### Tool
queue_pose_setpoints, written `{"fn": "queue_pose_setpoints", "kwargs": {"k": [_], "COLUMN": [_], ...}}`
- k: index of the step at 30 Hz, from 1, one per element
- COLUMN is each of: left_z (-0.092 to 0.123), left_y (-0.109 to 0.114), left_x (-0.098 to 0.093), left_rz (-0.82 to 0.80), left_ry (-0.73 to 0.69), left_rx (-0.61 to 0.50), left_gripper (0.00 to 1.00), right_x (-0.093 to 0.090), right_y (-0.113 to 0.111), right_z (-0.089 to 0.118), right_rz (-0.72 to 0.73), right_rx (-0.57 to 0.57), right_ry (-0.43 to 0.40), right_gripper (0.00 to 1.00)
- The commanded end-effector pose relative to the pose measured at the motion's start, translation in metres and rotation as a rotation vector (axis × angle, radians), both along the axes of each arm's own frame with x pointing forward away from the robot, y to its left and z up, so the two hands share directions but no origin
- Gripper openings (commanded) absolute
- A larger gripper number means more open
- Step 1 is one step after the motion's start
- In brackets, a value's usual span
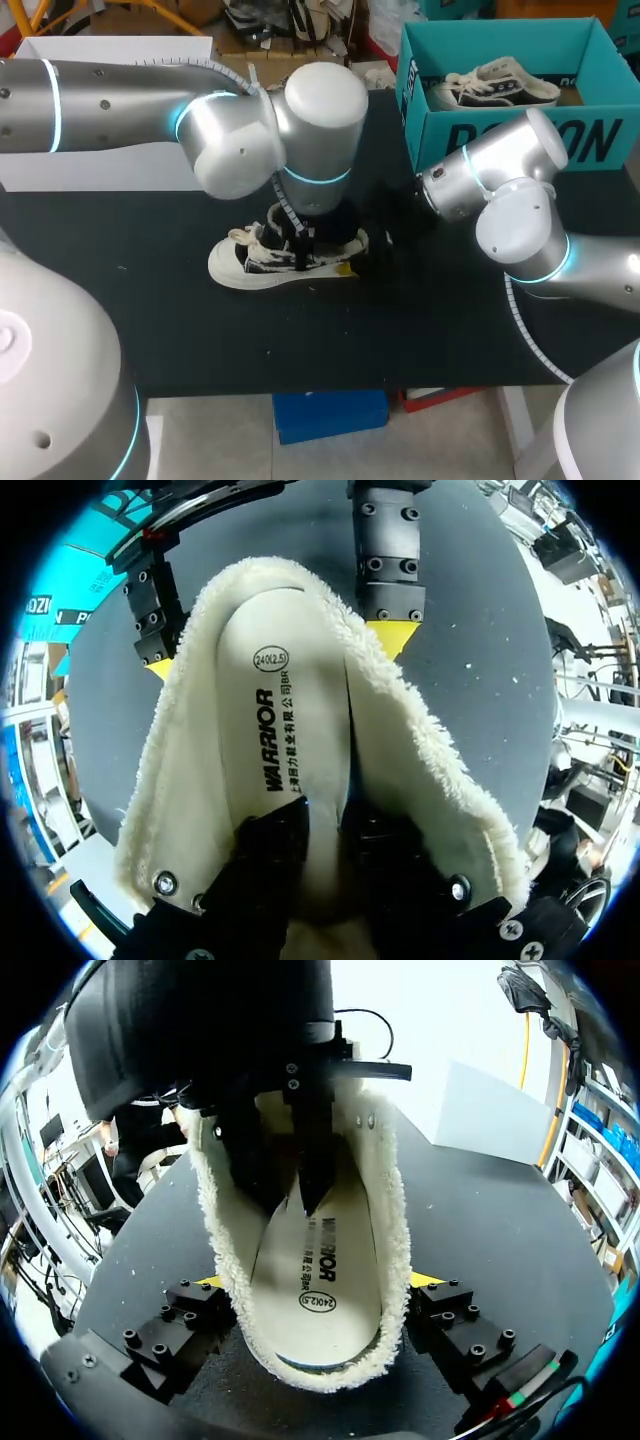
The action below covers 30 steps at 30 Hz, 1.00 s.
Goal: Take the shoe out of the shoebox, open the shoe tongue, remove and reinsert the insole, then place the shoe into the shoebox
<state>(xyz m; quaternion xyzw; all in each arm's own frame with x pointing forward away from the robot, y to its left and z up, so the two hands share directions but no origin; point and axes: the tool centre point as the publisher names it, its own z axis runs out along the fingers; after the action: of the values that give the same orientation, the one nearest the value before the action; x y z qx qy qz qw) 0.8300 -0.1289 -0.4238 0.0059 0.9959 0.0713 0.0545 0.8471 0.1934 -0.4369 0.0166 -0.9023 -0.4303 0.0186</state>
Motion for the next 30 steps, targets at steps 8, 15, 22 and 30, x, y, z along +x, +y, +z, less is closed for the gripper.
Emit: {"fn": "queue_pose_setpoints", "kwargs": {"k": [8,15,22,30], "left_z": [-0.008,0.000,0.006,0.003], "left_y": [0.018,0.019,0.016,0.011], "left_x": [0.017,0.027,0.029,0.028], "left_rz": [0.018,0.040,0.041,0.033], "left_ry": [-0.192,-0.244,-0.269,-0.247], "left_rx": [0.007,-0.038,-0.061,-0.081], "left_gripper": [0.29,0.26,0.25,0.00], "right_x": [0.000,0.000,0.000,0.000], "right_y": [0.001,0.001,0.001,0.001], "right_z": [-0.009,-0.009,-0.009,-0.009], "right_rz": [-0.001,-0.001,-0.001,-0.001], "right_rx": [-0.002,-0.002,-0.002,-0.002], "right_ry": [0.003,0.003,0.003,0.003], "right_gripper": [0.00,0.00,0.00,0.00]}}
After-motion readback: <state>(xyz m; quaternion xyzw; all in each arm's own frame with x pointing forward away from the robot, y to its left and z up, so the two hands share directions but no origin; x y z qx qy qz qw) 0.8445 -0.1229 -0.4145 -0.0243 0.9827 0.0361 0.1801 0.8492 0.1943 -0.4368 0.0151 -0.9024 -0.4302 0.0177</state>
